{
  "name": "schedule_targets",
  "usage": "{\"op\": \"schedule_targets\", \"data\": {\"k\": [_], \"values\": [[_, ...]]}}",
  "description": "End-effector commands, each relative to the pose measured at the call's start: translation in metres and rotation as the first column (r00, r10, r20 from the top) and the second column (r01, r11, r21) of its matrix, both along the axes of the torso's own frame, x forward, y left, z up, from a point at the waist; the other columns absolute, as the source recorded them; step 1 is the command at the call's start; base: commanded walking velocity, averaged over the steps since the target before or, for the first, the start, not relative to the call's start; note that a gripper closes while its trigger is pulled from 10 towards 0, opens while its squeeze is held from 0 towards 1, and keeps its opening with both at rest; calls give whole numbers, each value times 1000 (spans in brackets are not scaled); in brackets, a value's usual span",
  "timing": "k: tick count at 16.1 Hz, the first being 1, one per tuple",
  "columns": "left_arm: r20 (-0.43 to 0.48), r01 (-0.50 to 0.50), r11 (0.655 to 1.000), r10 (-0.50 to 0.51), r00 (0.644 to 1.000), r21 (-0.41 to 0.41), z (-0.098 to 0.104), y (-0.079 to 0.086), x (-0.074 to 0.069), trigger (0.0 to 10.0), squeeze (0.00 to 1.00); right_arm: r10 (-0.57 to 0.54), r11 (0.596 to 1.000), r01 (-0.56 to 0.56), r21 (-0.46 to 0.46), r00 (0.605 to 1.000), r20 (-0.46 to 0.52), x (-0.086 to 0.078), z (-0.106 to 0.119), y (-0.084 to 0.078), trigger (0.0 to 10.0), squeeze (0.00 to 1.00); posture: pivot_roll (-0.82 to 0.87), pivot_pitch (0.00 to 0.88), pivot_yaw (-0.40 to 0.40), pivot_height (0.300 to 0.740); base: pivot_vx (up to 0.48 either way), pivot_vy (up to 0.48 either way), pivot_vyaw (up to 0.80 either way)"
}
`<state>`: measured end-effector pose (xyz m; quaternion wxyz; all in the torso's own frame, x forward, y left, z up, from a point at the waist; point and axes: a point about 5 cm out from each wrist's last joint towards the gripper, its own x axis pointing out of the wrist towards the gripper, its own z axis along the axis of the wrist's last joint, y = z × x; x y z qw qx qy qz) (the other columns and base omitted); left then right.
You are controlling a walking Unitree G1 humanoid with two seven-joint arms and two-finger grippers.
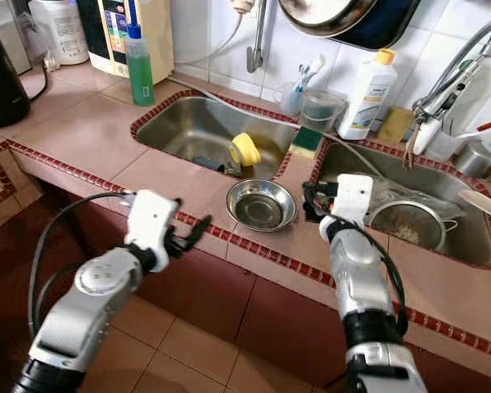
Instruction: Kitchen organization
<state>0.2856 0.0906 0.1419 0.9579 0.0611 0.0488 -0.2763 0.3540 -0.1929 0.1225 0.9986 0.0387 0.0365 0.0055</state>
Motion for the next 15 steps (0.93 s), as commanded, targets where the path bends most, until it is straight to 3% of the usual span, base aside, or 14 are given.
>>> {"op": "schedule_targets", "data": {"k": [1,8,15], "values": [[0,18,1000,-18,1000,15,2,-7,-5,10000,0,12,1000,-11,24,999,-32,4,1,-6,10000,0,17,0,-102,740,0,0,0],[5,37,999,-37,999,20,12,-13,-13,10000,0,99,991,-84,102,984,-146,14,-8,-3,10000,0,35,18,-110,740,0,0,0],[10,13,1000,-13,1000,16,17,-13,-10,10000,0,182,981,-164,101,962,-204,26,-3,3,10000,0,40,32,-116,740,0,0,0]]}}
